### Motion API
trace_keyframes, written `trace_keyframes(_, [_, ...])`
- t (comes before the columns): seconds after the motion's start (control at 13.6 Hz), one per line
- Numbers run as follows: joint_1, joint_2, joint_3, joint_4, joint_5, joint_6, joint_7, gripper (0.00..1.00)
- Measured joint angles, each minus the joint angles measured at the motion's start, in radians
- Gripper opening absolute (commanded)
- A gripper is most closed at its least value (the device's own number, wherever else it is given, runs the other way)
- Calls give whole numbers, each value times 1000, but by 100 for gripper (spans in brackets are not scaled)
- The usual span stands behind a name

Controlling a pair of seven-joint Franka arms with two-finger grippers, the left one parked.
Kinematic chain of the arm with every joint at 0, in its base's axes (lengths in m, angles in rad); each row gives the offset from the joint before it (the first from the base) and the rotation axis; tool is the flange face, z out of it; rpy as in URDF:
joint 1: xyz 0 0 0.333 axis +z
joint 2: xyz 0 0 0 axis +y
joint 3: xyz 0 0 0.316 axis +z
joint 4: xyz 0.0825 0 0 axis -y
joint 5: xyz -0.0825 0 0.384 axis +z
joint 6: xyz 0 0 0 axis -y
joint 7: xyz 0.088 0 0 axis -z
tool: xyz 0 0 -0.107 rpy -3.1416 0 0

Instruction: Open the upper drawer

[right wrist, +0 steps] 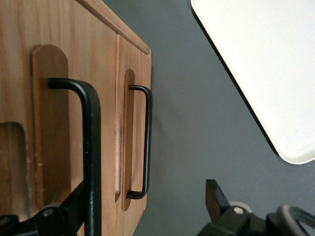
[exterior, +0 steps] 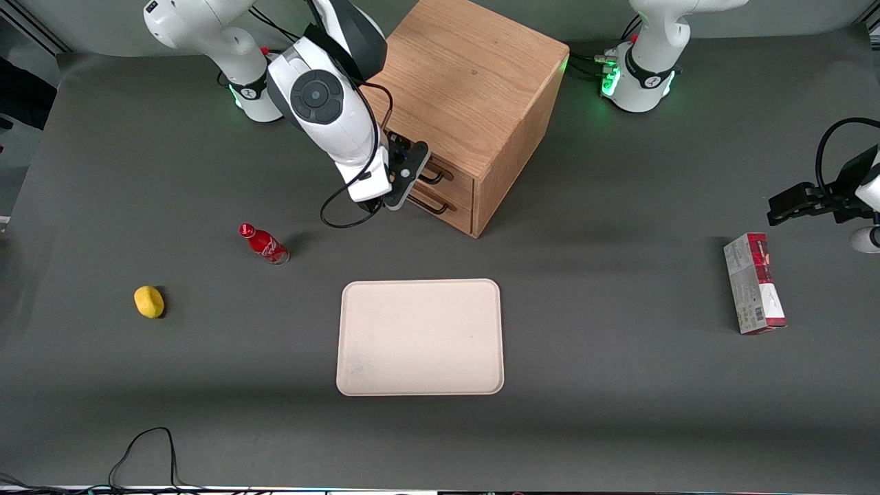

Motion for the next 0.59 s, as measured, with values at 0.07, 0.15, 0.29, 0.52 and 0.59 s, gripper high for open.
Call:
trace_keyframes(0.07, [0, 2, 0, -4, 2, 8, 0, 100])
trace_keyframes(0.15, [0, 3, 0, -6, 3, 12, 0, 100])
trace_keyframes(0.29, [-1, 7, -1, -8, 4, 15, 1, 100])
trace_keyframes(0.52, [-4, 12, -5, -8, 4, 25, 1, 100])
trace_keyframes(0.59, [-8, 14, -8, -8, 4, 33, 1, 100])
